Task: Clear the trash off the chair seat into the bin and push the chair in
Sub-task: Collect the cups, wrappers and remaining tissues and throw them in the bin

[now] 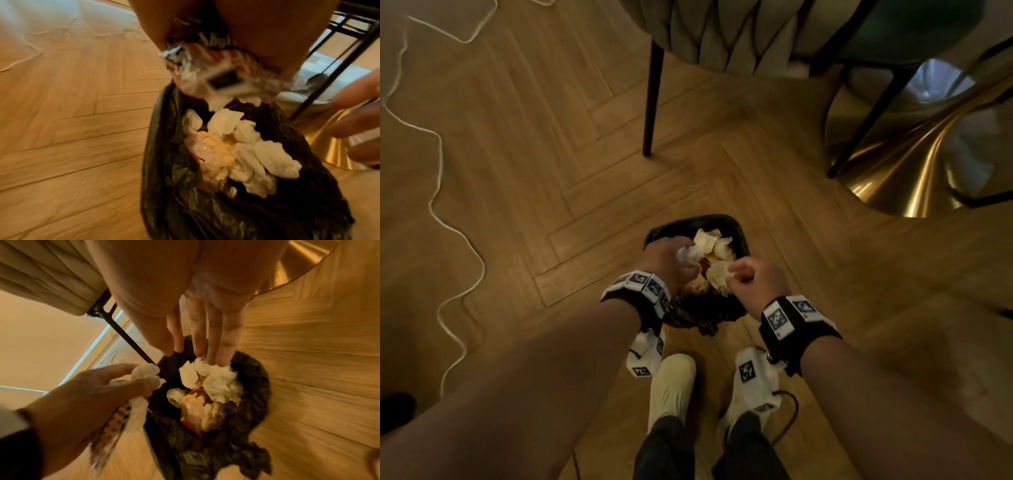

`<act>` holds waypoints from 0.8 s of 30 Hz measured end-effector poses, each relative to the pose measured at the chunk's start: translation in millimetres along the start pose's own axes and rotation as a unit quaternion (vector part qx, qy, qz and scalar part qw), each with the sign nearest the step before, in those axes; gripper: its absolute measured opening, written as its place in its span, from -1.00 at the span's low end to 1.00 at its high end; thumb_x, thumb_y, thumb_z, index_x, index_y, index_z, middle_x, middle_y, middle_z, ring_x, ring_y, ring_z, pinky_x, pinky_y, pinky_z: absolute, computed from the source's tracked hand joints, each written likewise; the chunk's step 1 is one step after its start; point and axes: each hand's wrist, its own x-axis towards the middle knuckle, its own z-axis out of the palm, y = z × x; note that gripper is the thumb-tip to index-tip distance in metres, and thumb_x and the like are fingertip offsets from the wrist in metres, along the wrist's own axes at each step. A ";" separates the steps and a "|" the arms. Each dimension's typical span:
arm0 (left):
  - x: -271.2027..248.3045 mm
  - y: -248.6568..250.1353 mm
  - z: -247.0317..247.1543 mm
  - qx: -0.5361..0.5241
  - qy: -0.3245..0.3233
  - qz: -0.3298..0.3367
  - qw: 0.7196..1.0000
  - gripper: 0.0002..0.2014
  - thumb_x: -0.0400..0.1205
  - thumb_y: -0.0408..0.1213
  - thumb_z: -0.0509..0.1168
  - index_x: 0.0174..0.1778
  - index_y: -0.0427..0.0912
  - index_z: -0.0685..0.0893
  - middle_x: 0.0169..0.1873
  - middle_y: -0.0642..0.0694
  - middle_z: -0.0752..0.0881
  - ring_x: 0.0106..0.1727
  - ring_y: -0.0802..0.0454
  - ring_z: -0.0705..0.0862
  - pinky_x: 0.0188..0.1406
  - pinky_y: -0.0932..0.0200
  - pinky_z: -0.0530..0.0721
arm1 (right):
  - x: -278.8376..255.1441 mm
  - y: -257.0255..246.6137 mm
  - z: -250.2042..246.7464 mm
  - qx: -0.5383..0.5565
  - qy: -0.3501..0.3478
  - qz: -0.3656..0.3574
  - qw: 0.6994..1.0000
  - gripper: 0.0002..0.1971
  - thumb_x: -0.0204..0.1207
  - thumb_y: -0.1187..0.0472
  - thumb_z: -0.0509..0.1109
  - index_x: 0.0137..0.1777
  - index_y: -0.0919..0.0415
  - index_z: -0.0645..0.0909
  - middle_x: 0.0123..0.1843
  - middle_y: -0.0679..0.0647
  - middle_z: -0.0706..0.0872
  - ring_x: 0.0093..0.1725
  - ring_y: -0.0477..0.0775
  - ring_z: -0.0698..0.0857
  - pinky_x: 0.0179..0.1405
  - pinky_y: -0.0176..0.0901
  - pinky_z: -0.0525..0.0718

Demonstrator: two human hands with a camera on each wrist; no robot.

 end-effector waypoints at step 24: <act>-184.6 30.8 -95.7 0.088 -0.166 0.064 0.980 -0.86 0.57 -0.16 0.31 0.01 0.00 0.69 0.02 -0.03 0.76 -0.04 0.05 0.69 -0.04 0.15 0.65 | -232.3 6.8 -69.8 -0.032 0.034 0.125 0.991 -0.85 0.49 0.11 0.38 0.00 0.10 0.70 -0.02 0.02 0.74 -0.06 -0.02 0.67 -0.06 -0.22 0.60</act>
